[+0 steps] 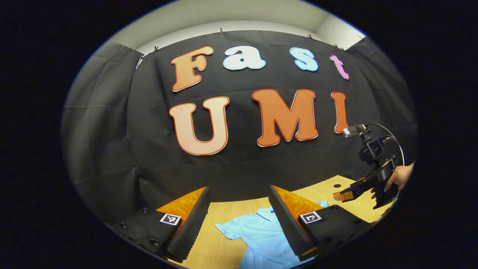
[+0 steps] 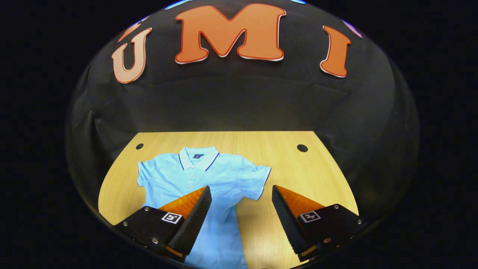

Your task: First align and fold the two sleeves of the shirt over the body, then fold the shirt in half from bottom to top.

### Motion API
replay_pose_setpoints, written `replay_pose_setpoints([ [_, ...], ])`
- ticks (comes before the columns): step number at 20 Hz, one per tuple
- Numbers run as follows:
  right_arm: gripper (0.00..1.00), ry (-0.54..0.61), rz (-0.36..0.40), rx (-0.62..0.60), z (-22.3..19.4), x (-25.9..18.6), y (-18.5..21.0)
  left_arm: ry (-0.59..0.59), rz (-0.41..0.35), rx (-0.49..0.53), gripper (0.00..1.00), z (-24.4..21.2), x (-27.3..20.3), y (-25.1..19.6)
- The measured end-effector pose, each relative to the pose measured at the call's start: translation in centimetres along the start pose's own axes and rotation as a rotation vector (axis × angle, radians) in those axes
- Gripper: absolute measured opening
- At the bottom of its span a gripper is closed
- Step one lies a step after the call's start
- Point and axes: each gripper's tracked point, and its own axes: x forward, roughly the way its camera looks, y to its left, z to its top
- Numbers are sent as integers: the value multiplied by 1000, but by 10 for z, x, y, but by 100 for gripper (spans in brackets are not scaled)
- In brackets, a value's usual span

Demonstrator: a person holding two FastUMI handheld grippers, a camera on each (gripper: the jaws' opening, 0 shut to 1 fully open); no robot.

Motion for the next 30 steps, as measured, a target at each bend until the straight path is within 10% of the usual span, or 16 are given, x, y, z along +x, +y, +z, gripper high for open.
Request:
replay_pose_setpoints([
  [20,89,504,24,121,-81,164,-50,229,259,82,100,-39,-44,-3],
  [30,51,591,22,194,-98,194,-42,304,223,137,100,-48,-40,-29],
])
